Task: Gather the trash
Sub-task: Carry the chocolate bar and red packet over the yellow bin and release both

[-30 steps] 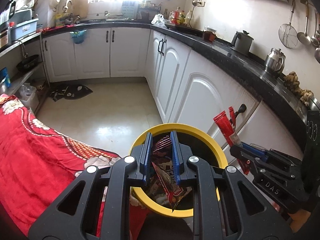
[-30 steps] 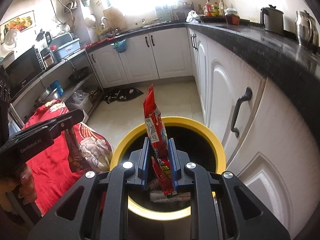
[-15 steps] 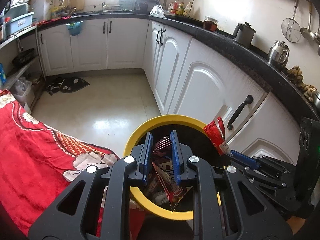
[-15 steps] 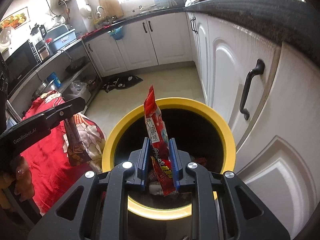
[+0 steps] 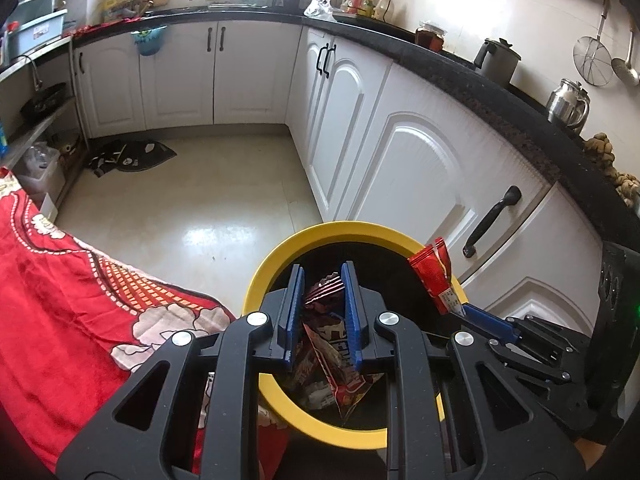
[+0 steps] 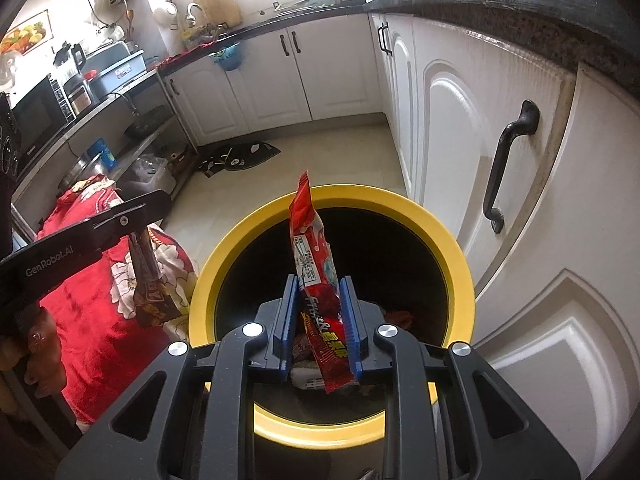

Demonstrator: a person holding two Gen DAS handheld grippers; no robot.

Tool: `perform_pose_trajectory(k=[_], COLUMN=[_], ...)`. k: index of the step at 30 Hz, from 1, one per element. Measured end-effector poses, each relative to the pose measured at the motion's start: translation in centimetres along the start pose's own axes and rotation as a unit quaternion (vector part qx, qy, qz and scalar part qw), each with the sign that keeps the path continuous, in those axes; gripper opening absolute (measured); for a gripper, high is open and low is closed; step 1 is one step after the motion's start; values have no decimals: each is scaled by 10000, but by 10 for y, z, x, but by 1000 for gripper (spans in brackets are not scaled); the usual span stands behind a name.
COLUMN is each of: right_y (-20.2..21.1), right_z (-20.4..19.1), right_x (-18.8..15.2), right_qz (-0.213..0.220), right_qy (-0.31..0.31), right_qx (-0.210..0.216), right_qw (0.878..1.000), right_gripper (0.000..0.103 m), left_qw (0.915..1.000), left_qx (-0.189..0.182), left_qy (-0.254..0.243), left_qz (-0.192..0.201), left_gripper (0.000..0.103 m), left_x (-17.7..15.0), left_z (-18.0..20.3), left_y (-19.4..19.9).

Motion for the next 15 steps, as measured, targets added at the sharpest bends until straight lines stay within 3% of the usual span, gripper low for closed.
perform_pose_trajectory(k=[5, 7, 15], right_y=[-1, -1, 6], right_z=[4, 4, 7], right_x=[0, 0, -1], right_qz=[-26, -39, 30], right_qy=[-47, -65, -90], right_qx=[-58, -62, -130], right_qw=[10000, 10000, 9999], right_gripper=[30, 34, 47], left_qw=[10000, 9999, 9994], left_qx=[29, 28, 218], left_qy=[59, 75, 206], left_qz=[-71, -98, -153], left_gripper=[23, 33, 52], left_x=[-2, -4, -4], left_z=[-2, -3, -16], left_y=[-4, -5, 3])
Point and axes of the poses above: each gripper's, at about its wrist camera, not at the fingertips, and y roughly against the way its jaws point, z to its right, x to its top, the point moved 3 cm from there along -y, roughly the way its jaws point, and after that the axes turned 4 degrees about x, right-handed, at the moved point
